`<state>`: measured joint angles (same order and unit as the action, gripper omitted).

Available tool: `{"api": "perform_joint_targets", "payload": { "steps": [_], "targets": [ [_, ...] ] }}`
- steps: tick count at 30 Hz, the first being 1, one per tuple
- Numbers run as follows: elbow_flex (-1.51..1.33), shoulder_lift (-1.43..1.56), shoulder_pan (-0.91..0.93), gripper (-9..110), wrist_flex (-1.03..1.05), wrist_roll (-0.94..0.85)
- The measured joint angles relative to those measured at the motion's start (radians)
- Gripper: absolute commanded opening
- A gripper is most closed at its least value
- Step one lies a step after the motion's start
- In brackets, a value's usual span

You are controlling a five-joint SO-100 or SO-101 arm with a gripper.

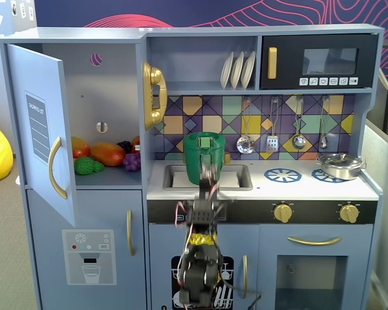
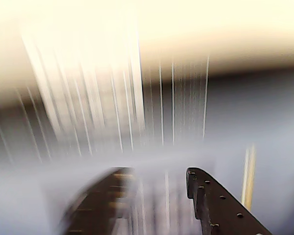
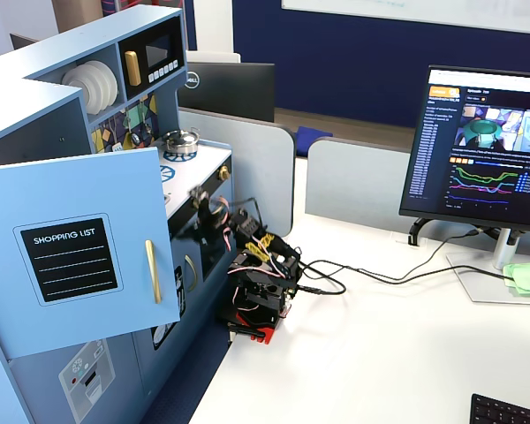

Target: Take off the lid from the green recipient and place it on the counter

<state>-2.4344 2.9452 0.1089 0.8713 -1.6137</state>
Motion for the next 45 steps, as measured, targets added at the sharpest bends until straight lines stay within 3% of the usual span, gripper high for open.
{"api": "perform_joint_targets", "payload": {
  "steps": [14,41,45],
  "targets": [
    [0.267,-0.229,0.0,31,-0.457,0.017],
    [0.549,-0.715,-0.021,29,-0.663,-0.061],
    [0.589,-0.755,-0.035,24,-0.673,-0.064]
  ]
}}
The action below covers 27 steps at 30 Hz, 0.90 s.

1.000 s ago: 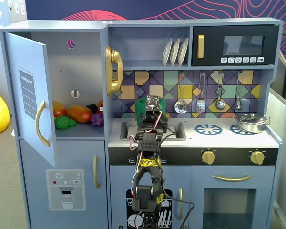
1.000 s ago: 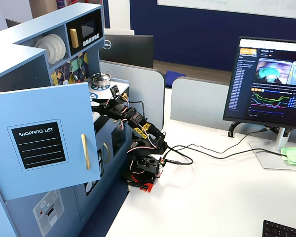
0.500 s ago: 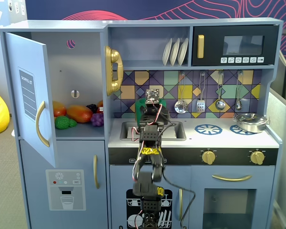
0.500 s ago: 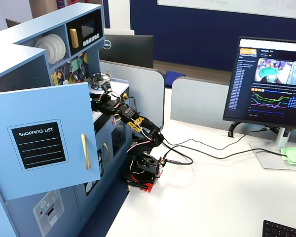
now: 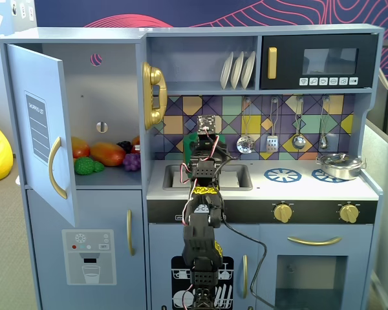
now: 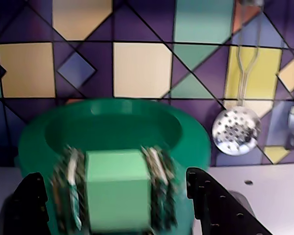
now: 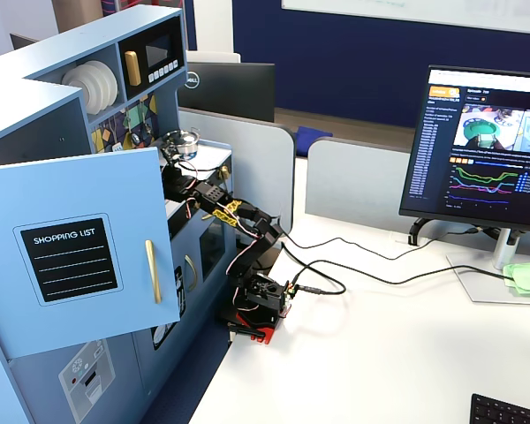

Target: Take off the lid from the green recipient and place it on the counter

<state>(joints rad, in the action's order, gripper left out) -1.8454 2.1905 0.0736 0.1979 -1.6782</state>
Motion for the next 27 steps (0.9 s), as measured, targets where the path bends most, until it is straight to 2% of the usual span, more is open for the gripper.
{"api": "perform_joint_targets", "payload": {
  "steps": [4,6,13,21,27],
  "targets": [
    [0.014,-0.008,-0.014,5,0.0,-0.017],
    [0.015,-0.008,-0.026,0,0.006,-0.023],
    [0.023,-0.008,-0.031,0,0.017,-0.031],
    [0.164,-0.009,-0.037,0,0.072,-0.031],
    [0.249,-0.009,0.057,0,0.103,-0.031]
  ]
}}
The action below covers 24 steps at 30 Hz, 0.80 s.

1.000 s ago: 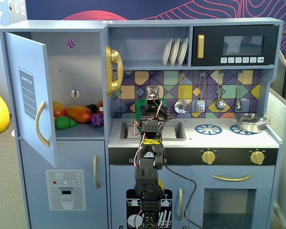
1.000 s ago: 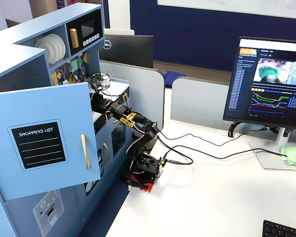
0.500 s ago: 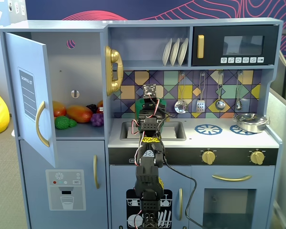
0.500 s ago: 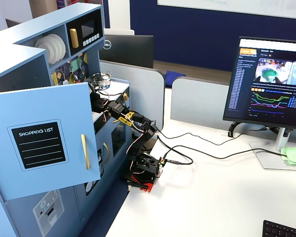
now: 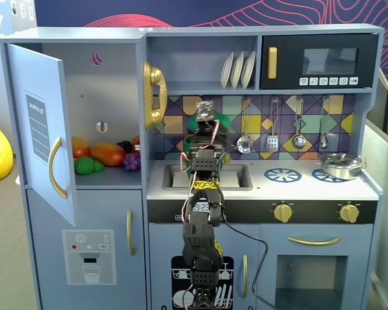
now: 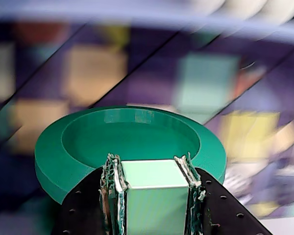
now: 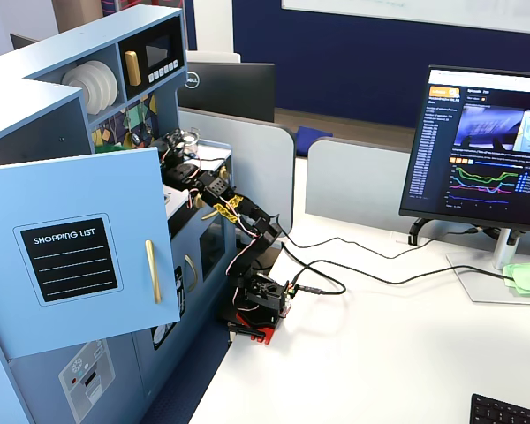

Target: Take off the lid from the green recipient and place it on the counter

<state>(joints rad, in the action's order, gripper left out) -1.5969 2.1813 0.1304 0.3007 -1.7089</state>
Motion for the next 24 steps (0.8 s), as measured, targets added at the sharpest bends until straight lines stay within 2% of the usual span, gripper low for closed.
{"api": "perform_joint_targets", "payload": {
  "steps": [11,24],
  "targets": [
    [-0.051,0.002,0.331,0,-0.038,0.023],
    [-0.394,-0.114,0.408,0,-0.391,0.008]
  ]
}}
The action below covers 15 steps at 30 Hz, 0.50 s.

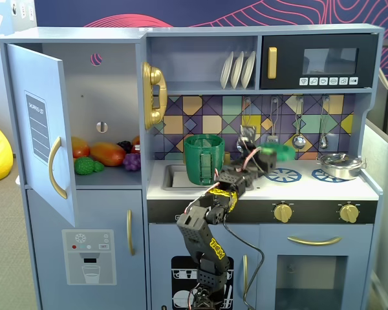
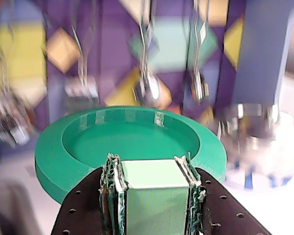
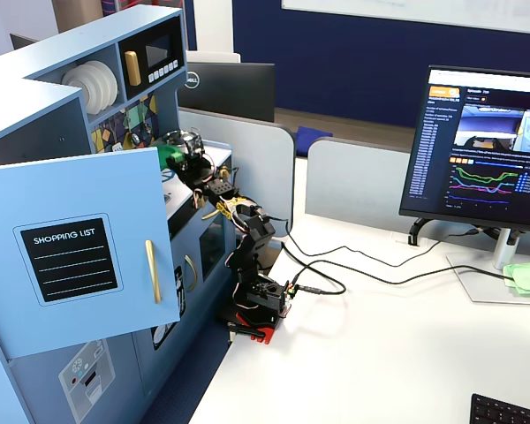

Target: Take off the lid from the green recipient and place it on the counter

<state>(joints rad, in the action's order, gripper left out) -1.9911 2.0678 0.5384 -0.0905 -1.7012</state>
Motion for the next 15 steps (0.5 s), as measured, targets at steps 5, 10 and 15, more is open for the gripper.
{"api": "perform_joint_targets", "payload": {
  "steps": [5,10,15],
  "targets": [
    [-0.069,-0.074,0.017,0,-0.091,-0.015],
    [-0.094,-0.107,0.02,2,-0.121,-0.029],
    [-0.11,-0.107,0.02,14,-0.123,-0.032]
  ]
}}
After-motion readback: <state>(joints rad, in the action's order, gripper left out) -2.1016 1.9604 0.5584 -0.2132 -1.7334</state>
